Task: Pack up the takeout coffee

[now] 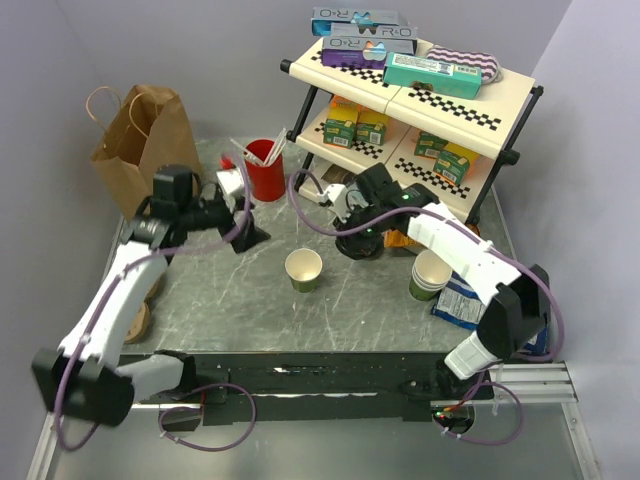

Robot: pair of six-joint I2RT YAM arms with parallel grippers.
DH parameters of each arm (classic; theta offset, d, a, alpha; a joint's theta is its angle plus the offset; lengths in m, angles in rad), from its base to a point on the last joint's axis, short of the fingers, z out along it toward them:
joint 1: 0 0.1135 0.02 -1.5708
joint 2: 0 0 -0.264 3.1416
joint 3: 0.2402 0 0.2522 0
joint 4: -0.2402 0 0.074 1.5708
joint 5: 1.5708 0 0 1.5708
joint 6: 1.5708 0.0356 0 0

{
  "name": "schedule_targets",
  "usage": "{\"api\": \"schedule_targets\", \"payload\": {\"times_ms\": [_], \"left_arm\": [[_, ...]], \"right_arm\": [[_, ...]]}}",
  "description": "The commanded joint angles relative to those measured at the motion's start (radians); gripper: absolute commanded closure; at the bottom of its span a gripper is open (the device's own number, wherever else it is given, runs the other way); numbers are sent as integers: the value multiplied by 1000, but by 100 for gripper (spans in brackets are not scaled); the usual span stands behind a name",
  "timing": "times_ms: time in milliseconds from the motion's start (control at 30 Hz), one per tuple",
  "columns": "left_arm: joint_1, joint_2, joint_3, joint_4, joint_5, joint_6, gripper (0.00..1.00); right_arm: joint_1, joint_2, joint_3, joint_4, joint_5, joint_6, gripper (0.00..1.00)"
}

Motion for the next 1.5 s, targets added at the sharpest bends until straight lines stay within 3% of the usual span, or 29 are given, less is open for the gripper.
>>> {"api": "schedule_targets", "payload": {"times_ms": [0, 133, 400, 700, 1200, 1467], "left_arm": [[-111, -192, -75, 81, 11, 304, 3], [-212, -266, -130, 155, 14, 439, 3], [-378, -130, -51, 53, 11, 770, 3], [-502, -84, -107, 214, -52, 764, 1], [-539, -16, -74, 110, -105, 829, 34], [-569, -4, -72, 106, -170, 835, 43]], "right_arm": [[-4, -113, 65, -33, -253, -80, 100], [-1, -88, 122, -106, -346, -143, 100], [3, 44, 323, -310, -460, -239, 100], [46, 58, 363, -337, -432, -224, 100], [77, 48, 375, -347, -385, -242, 100], [92, 36, 366, -337, -377, -235, 100]]}}
